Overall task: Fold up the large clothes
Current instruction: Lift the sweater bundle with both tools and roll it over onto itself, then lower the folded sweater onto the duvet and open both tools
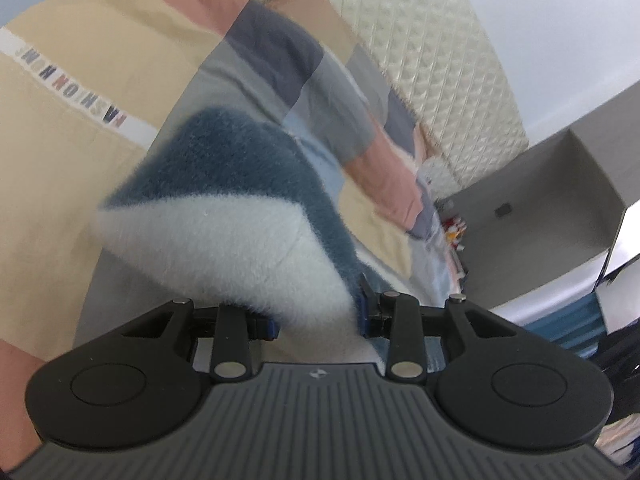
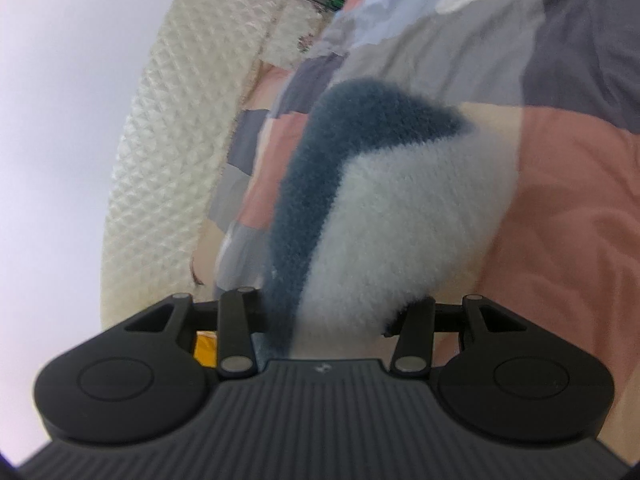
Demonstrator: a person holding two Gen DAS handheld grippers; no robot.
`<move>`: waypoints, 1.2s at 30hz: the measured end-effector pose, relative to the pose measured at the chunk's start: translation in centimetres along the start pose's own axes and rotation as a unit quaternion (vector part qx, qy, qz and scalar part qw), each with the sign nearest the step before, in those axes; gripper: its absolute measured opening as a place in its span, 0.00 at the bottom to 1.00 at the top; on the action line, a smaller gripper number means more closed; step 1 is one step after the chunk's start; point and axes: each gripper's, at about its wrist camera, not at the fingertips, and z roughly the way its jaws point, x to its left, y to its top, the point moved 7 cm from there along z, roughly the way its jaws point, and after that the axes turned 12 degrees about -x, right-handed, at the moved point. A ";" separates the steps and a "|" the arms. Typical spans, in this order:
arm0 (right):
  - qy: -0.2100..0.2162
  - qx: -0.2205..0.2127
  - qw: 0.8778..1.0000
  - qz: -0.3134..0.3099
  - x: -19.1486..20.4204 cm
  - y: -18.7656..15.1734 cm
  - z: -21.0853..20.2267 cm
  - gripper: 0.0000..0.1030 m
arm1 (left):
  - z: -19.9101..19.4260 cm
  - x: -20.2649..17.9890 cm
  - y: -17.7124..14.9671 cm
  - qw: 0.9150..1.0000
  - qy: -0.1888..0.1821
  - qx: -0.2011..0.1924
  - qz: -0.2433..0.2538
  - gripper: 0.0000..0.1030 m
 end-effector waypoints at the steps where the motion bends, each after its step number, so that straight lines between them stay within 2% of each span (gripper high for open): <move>1: -0.005 0.003 1.000 0.001 -0.7 -0.2 0.0 0.46 | 0.1 0.5 -0.4 1.000 0.003 0.003 -0.001 0.38; 14: -0.024 0.023 0.999 0.017 -6.2 -3.1 -3.1 0.47 | -2.9 4.4 -3.9 0.999 -0.005 0.024 0.034 0.39; 19: -0.021 0.019 0.999 0.017 -7.8 -4.1 -3.9 0.49 | -3.5 6.6 -5.4 0.999 -0.012 0.028 0.020 0.43; 23: -0.023 0.018 0.999 0.025 -8.3 -4.5 -4.2 0.53 | -3.8 6.8 -5.8 0.999 -0.009 0.034 0.034 0.44; 28: -0.059 0.030 0.997 0.029 -7.9 -4.7 -4.8 0.60 | -4.4 5.6 -5.4 0.997 0.004 0.053 0.060 0.45; 32: -0.093 0.046 0.995 -0.006 -6.8 -4.7 -6.1 0.65 | -5.6 4.7 -5.2 0.994 0.025 0.056 0.086 0.51; 36: -0.109 0.052 0.992 -0.044 -5.6 -4.6 -8.5 0.65 | -7.9 3.9 -4.9 0.990 0.049 0.060 0.119 0.51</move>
